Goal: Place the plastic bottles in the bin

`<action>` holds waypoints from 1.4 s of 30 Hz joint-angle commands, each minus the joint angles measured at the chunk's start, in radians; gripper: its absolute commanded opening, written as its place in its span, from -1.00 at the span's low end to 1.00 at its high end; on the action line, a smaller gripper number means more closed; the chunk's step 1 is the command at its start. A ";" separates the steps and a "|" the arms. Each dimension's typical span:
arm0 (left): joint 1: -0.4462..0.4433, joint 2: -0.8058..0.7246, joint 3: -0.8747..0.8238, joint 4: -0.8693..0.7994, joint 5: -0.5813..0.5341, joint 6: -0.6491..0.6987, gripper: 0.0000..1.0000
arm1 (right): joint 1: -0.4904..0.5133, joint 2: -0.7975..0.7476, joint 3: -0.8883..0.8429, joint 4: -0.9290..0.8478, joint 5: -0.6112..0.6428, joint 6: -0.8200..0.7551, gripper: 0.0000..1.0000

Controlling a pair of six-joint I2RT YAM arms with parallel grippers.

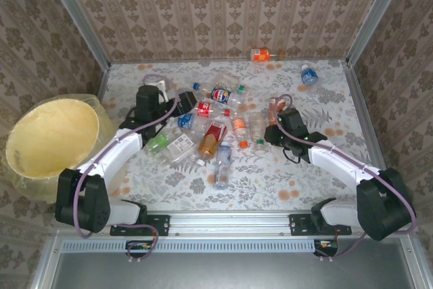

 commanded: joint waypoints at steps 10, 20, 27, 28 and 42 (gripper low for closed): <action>-0.205 0.128 0.113 0.170 0.296 0.013 1.00 | 0.143 0.169 0.134 0.440 -0.364 -0.101 -0.46; -0.227 0.209 0.131 0.284 0.283 -0.047 0.99 | 0.195 0.202 0.163 0.500 -0.500 -0.093 -0.47; -0.234 0.238 0.124 0.342 0.268 -0.099 0.53 | 0.207 0.208 0.165 0.525 -0.541 -0.080 -0.45; -0.234 0.238 0.125 0.337 0.271 -0.097 0.48 | 0.208 0.205 0.160 0.525 -0.534 -0.081 -0.42; -0.228 0.159 0.158 0.089 0.034 0.034 0.20 | 0.189 0.046 0.137 0.361 -0.442 -0.194 1.00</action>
